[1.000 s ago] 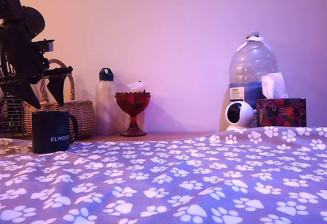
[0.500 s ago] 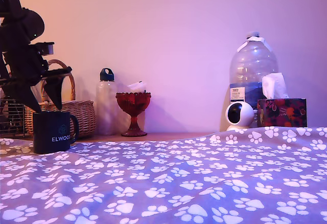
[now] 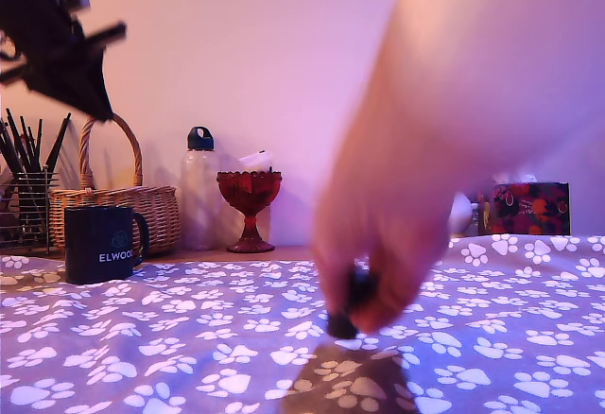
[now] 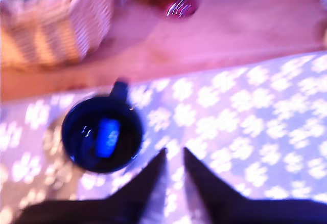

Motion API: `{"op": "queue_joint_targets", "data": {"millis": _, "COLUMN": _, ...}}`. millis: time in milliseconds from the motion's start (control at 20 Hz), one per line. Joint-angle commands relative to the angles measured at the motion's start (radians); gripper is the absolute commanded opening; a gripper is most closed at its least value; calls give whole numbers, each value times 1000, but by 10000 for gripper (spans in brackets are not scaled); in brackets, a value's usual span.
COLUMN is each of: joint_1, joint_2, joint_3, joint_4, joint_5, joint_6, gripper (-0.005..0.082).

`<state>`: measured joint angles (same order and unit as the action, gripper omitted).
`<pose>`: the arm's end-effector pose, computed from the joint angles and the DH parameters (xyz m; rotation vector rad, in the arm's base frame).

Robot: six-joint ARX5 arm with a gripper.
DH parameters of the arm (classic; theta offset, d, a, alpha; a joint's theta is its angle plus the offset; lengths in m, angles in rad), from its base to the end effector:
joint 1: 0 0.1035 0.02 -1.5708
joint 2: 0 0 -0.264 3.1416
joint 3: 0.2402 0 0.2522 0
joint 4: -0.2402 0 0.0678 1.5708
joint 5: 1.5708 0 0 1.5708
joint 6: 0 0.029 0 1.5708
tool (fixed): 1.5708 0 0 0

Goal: Pick the coffee capsule and then drop it inside the coffee cup in front of you

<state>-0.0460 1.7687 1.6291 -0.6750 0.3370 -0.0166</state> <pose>0.3873 -0.0274 0.3184 -0.1343 0.8138 -0.3548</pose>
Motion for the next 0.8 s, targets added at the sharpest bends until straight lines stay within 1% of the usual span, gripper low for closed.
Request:
{"op": "queue_joint_targets", "data": {"millis": 0, "joint_1": -23, "joint_2": -39, "joint_3": -120, "joint_4": 16, "joint_5": 7, "joint_6": 9, "gripper": -1}}
{"op": "queue_joint_targets", "data": {"millis": 200, "joint_1": -56, "joint_2": -197, "joint_3": -396, "joint_4": 136, "joint_5": 7, "joint_6": 4, "gripper": -1}}
{"op": "queue_joint_targets", "data": {"millis": 350, "joint_1": -81, "joint_2": -323, "joint_3": -568, "joint_4": 203, "joint_5": 22, "joint_6": -29, "gripper": -1}}
{"op": "queue_joint_targets", "data": {"millis": 500, "joint_1": -110, "joint_2": -431, "joint_3": -660, "joint_4": 209, "joint_5": 39, "joint_6": -55, "gripper": -1}}
{"op": "queue_joint_targets", "data": {"millis": 550, "joint_1": -126, "joint_2": -468, "joint_3": -682, "joint_4": 206, "joint_5": 48, "joint_6": -55, "gripper": -1}}
{"op": "queue_joint_targets", "data": {"millis": 650, "joint_1": -168, "joint_2": -530, "joint_3": -716, "joint_4": 206, "joint_5": 48, "joint_6": -51, "gripper": -1}}
{"op": "queue_joint_targets", "data": {"millis": 750, "joint_1": -215, "joint_2": -590, "joint_3": -759, "joint_4": 235, "joint_5": 48, "joint_6": -45, "gripper": -1}}
